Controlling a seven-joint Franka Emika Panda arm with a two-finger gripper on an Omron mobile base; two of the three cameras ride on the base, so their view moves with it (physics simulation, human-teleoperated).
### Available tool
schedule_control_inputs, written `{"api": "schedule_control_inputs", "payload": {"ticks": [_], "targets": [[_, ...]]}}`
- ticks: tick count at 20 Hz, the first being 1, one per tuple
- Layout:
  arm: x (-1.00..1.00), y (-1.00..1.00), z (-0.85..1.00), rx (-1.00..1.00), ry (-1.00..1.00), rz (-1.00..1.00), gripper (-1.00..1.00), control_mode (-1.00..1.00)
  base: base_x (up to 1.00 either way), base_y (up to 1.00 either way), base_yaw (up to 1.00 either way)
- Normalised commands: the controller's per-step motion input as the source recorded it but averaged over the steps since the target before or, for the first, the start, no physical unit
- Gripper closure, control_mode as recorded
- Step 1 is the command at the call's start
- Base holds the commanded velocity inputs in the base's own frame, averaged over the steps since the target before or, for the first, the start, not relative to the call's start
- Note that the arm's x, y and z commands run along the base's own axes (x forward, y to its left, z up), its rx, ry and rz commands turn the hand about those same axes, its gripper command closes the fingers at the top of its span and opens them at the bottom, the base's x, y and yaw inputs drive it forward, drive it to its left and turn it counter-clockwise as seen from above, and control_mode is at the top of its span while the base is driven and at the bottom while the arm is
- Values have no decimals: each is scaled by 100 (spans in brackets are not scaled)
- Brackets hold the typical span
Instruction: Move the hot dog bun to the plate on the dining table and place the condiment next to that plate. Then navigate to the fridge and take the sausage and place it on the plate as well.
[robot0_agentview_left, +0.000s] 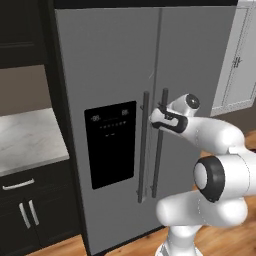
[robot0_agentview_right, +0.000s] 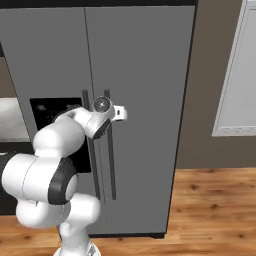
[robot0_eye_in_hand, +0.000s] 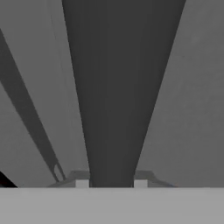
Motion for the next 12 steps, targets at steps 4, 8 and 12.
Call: {"api": "schedule_control_inputs", "payload": {"ticks": [4,8,12], "targets": [[-16,-11,-5,0,-15,0,100,-100,0,0,0],[-59,-63,0,0,-11,0,100,-100,0,0,0],[-90,-98,0,1,-2,0,100,-100,0,0,0]]}}
